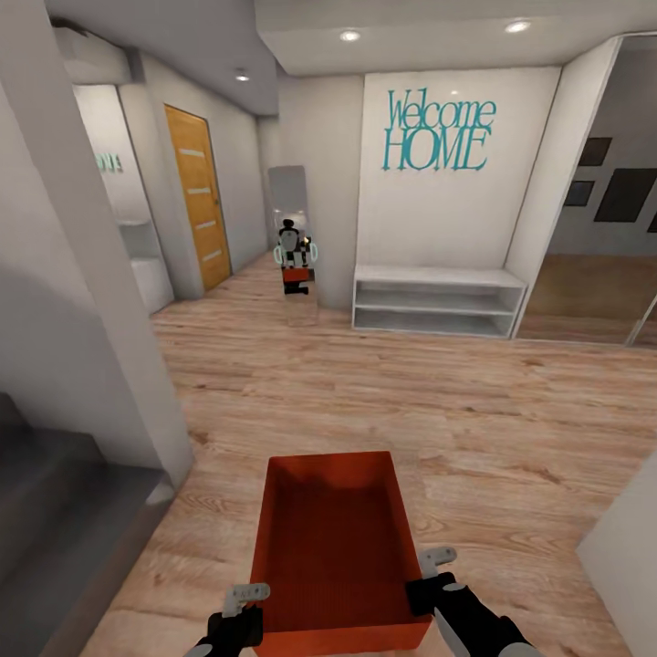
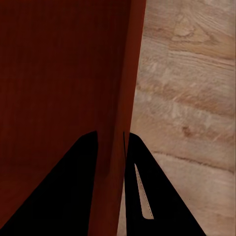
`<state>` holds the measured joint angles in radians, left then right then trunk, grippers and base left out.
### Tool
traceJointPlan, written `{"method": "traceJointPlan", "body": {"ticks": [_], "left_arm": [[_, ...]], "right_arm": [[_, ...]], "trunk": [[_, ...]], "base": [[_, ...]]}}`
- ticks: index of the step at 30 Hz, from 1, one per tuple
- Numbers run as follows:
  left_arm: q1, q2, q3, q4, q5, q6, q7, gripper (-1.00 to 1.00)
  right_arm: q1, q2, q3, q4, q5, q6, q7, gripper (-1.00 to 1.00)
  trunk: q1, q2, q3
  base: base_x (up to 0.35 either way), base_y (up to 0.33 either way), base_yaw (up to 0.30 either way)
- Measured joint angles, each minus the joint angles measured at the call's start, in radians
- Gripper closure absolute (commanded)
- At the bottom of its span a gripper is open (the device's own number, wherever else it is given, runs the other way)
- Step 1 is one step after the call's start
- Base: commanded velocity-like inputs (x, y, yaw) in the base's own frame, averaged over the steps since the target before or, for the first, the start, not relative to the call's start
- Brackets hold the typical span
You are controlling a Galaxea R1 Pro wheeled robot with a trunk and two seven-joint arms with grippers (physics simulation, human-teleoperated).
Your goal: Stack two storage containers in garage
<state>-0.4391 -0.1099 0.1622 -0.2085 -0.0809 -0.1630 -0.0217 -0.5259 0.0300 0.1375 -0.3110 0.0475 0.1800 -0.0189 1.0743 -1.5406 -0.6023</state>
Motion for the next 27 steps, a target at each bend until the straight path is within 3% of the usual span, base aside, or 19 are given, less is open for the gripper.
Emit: {"method": "traceJointPlan", "body": {"ticks": [27], "left_arm": [[0.000,-0.001,0.000,0.000,0.000,0.000,0.001,1.00]], "right_arm": [[0.000,-0.001,0.000,0.000,0.000,0.000,0.001,1.00]], "trunk": [[0.000,0.000,-0.007]], "base": [[0.343,0.000,0.025]]}}
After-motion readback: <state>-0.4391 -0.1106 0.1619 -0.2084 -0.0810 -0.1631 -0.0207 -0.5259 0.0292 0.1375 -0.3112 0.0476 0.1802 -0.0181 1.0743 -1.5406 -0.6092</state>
